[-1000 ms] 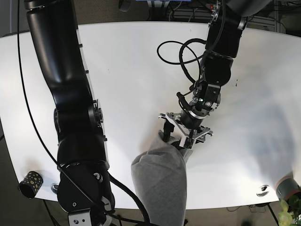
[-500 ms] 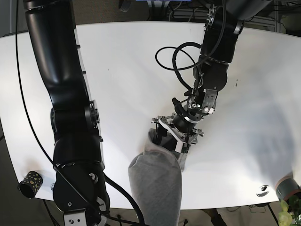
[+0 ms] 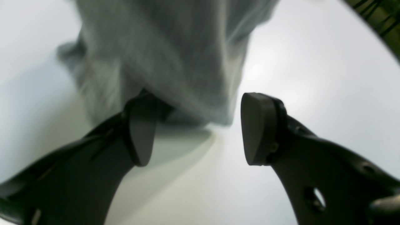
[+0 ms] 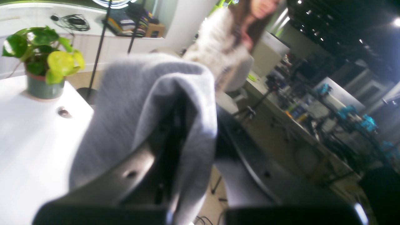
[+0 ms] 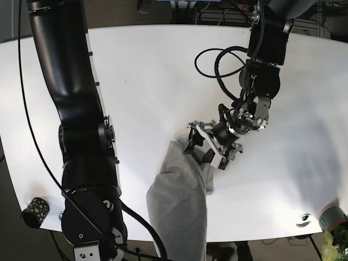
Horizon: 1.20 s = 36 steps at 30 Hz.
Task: Fold the T-shirt properly
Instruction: 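Grasp the hanging grey shirt with the left gripper below the right gripper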
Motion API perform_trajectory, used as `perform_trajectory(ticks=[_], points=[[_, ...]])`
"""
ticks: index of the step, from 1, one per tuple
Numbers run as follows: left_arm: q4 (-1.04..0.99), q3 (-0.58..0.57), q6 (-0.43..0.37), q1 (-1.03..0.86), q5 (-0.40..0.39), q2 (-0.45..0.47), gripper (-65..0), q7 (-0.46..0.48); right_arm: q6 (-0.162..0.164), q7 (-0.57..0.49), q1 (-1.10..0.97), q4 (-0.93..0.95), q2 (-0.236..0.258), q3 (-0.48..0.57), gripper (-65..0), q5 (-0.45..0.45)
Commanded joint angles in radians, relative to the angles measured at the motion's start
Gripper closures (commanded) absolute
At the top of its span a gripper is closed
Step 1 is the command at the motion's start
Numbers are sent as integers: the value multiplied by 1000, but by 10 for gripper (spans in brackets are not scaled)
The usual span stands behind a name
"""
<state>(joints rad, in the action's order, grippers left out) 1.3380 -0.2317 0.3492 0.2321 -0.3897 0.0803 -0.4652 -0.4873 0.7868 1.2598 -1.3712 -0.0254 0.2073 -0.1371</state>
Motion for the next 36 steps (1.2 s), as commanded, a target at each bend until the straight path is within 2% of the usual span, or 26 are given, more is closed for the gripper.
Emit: perform_trajectory(ticks=[1, 6, 13, 19, 25, 27, 32, 33, 36], points=[[44, -7, 11, 19, -15, -4, -393, 24, 11, -40, 46, -12, -5, -6, 0, -6], [-12, -8, 12, 29, -10, -9, -393, 27, 11, -40, 46, -12, -5, -6, 0, -8], [-150, -36, 11, 118, -10, -64, -394, 30, 11, -40, 46, -14, -5, -6, 0, -6], [-286, -91, 7, 183, -10, -98, -394, 119, 11, -40, 46, -14, -5, -6, 0, -5], [-424, -119, 7, 247, -10, -118, -389, 138, 11, -40, 46, -14, -5, -7, 0, -5], [-447, -137, 7, 258, -10, -122, -346, 141, 11, -40, 46, -14, -5, -7, 0, -5], [-450, -122, 7, 263, -7, -119, -19, 142, 11, -40, 46, -14, -1, -15, 0, -5], [-450, -120, 7, 263, 8, -109, 0, 142, 11, -40, 46, -14, -1, -32, 0, -5], [-441, -122, 7, 263, 51, -89, -7, 142, 11, -39, 46, -12, 6, -64, 0, -5]])
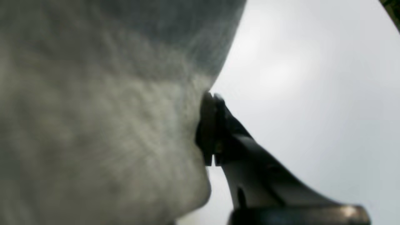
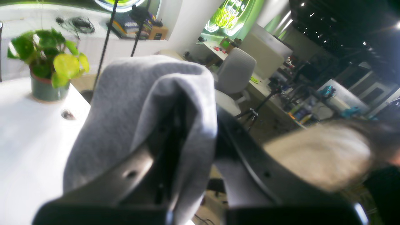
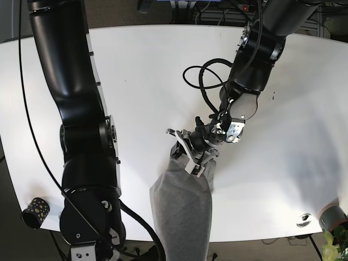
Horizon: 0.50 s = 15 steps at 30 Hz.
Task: Fold the T-shirt properly
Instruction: 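Grasp the hanging grey shirt with the left gripper below the right gripper, then spread the shirt between both grippers and lay it across the table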
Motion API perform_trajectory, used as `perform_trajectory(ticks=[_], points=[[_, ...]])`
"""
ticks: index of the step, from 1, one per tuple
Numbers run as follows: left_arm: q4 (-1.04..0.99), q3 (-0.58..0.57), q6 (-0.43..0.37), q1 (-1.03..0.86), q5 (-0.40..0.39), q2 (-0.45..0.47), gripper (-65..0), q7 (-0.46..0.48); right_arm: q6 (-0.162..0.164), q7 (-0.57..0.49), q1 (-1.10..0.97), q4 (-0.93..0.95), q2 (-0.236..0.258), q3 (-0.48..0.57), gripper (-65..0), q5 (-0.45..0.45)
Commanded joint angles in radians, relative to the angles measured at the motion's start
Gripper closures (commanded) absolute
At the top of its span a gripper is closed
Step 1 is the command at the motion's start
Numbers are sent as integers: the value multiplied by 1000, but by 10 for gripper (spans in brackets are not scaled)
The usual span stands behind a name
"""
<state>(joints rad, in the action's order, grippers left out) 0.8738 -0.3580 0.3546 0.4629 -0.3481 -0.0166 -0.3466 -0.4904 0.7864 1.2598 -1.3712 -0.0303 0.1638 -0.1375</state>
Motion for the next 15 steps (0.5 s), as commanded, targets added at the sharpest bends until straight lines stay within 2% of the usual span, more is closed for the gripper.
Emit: perform_trajectory(ticks=[1, 7, 10, 15], points=[[34, 7, 2, 32, 21, 17, -4, 24, 14, -38, 44, -12, 20, -23, 0, -4], [204, 52, 2, 26, 31, 117, -1, 10, 20, -38, 27, -12, 85, -23, 0, -4], [308, 80, 2, 32, 31, 186, -1, -59, 23, -38, 25, 11, 111, -31, 0, -3], [456, 167, 4, 61, 33, 269, -1, -197, 23, -38, 34, 163, 135, -163, 0, -1]])
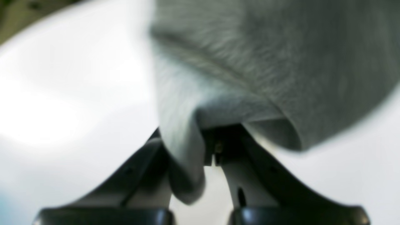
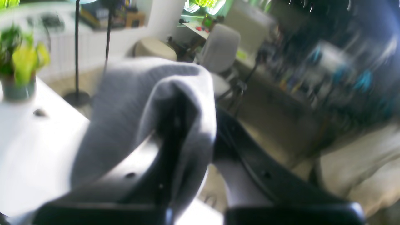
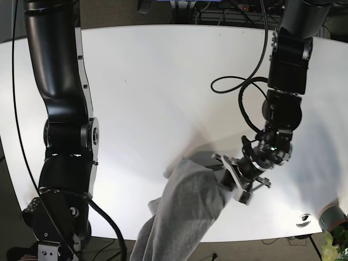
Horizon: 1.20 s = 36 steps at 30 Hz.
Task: Fold the T-shirt properly
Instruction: 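Spread the shirt between both grippers and lay it across the table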
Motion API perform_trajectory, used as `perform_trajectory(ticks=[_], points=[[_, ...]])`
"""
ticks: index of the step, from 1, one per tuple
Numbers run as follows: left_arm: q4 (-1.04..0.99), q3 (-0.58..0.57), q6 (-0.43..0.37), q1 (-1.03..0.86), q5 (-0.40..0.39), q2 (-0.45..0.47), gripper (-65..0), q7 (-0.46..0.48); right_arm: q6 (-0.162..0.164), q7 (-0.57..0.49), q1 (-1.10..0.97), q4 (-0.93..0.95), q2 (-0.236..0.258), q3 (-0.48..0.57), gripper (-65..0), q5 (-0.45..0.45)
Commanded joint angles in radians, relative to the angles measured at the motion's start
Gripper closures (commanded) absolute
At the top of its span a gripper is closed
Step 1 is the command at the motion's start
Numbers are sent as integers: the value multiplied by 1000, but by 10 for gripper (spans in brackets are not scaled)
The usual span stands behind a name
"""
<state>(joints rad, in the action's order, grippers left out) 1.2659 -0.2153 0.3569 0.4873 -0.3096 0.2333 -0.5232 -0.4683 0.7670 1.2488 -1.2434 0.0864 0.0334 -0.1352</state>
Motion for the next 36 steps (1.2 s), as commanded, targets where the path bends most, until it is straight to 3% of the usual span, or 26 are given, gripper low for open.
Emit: perform_trajectory(ticks=[1, 6, 10, 14, 18, 22, 26, 31, 36], points=[[91, 46, 3, 43, -6, 39, -1, -54, 1, -19, 53, 61, 37, -56, 0, -4], [171, 106, 6, 104, -6, 142, -3, -134, 1, -19, 57, 129, 95, -138, 0, -7], [182, 115, 8, 189, -7, 209, -3, -145, 1, -16, 57, 133, 131, -171, 0, -11], [180, 109, 8, 287, -10, 245, -4, -180, -8, 45, 36, 132, 155, -240, 0, -13], [202, 110, 49, 319, -6, 245, -4, -216, -17, 84, -40, 60, 154, -301, 0, -14], [275, 109, 63, 311, -6, 240, -4, -274, -76, 118, -175, -65, 145, -329, 0, -16], [364, 116, 63, 224, -7, 239, -4, -326, -76, 142, -330, -194, 126, -352, 0, -56], [453, 118, 64, 70, -6, 240, -4, -332, -80, 171, -535, -330, 112, -395, 0, -74], [525, 159, 64, -111, -6, 243, -4, -332, -82, 171, -714, -431, 66, -433, 0, -74]])
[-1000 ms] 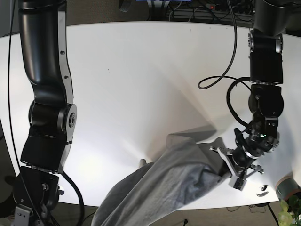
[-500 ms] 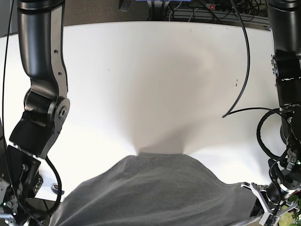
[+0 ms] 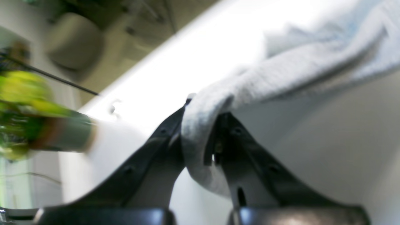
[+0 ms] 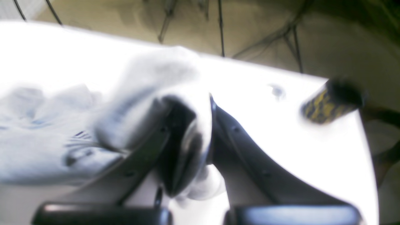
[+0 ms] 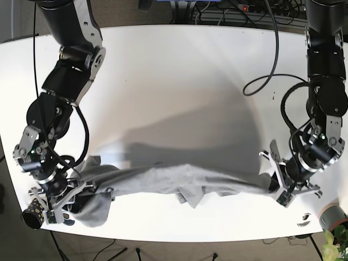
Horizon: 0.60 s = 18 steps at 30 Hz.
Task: Fold the T-shirt properly
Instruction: 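Spread the shirt between both grippers and lay it across the table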
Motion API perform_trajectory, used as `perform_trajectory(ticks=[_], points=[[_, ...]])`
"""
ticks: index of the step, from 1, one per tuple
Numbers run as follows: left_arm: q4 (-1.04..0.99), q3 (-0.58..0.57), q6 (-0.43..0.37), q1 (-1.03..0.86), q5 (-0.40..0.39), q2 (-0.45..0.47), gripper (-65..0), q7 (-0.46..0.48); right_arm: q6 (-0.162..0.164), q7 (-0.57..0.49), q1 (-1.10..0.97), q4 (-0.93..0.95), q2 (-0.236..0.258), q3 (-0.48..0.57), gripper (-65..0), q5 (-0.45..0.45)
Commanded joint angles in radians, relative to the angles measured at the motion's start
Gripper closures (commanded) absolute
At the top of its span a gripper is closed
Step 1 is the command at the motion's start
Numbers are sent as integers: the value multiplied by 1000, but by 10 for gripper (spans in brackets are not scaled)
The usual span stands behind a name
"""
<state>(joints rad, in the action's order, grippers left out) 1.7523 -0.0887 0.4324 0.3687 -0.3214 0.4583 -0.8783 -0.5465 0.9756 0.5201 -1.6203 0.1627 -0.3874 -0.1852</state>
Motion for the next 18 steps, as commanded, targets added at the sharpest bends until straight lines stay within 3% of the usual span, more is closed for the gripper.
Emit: perform_trajectory(ticks=[1, 9, 18], points=[[53, 43, -11, -29, 6, 15, -4, 23, -4, -37, -19, -70, -24, -23, 0, -24], [166, 151, -11, -343, 6, 13, -4, 23, -4, -33, -285, -214, -122, -120, 0, -43], [232, 295, -11, -610, 5, 13, -1, 24, 6, -33, -529, -249, -137, -170, 0, -213]])
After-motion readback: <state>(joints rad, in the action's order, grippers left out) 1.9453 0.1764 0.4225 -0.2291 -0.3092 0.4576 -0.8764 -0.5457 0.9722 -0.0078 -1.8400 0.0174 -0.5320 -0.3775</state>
